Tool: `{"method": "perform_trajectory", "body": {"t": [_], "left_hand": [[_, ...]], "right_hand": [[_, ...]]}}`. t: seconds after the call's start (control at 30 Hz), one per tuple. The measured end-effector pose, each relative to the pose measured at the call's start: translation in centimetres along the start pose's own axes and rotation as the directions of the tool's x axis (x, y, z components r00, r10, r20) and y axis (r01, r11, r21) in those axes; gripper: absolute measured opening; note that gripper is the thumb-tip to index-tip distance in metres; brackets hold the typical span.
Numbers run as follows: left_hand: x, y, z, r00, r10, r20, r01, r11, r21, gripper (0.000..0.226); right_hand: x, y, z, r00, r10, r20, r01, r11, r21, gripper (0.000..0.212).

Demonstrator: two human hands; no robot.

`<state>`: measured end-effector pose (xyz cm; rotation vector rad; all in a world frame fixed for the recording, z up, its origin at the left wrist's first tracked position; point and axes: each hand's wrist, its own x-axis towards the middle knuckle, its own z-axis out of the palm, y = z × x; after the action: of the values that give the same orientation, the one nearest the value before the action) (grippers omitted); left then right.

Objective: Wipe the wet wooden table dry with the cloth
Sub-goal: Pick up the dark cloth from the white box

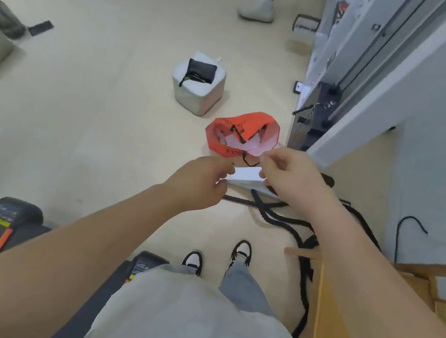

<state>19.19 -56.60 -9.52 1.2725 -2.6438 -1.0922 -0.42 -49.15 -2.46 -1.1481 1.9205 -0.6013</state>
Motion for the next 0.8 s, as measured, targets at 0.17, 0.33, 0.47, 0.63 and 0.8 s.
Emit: {"method": "perform_trajectory", "body": {"t": [0.17,0.33,0.47,0.63,0.8], "left_hand": [[2.4,-1.1,-2.8,0.982,-0.14,-0.126,0.128,0.986,-0.103,0.031],[3.6,-4.3,-5.4,0.939,-0.276,-0.207,0.24,0.953,-0.183,0.034],[4.6,-10.3,-8.6,0.88,-0.398,-0.26,0.337,0.908,-0.251,0.032],[8.1,-20.1,-14.8,0.821,-0.506,-0.265,0.427,0.852,-0.302,0.033],[13.6,-29.1,-21.5,0.827,-0.514,-0.227,0.459,0.851,-0.255,0.036]], "right_hand": [[7.4,-3.0,-1.0,0.987,-0.096,0.131,0.108,0.99,-0.087,0.023],[14.4,-7.6,0.2,0.949,-0.178,0.259,0.217,0.968,-0.129,0.029],[20.1,-12.5,3.9,0.904,-0.216,0.368,0.29,0.943,-0.161,0.027],[29.5,-19.4,10.6,0.859,-0.204,0.47,0.319,0.931,-0.179,0.021],[39.9,-24.9,16.3,0.845,-0.198,0.497,0.382,0.873,-0.303,0.03]]}}
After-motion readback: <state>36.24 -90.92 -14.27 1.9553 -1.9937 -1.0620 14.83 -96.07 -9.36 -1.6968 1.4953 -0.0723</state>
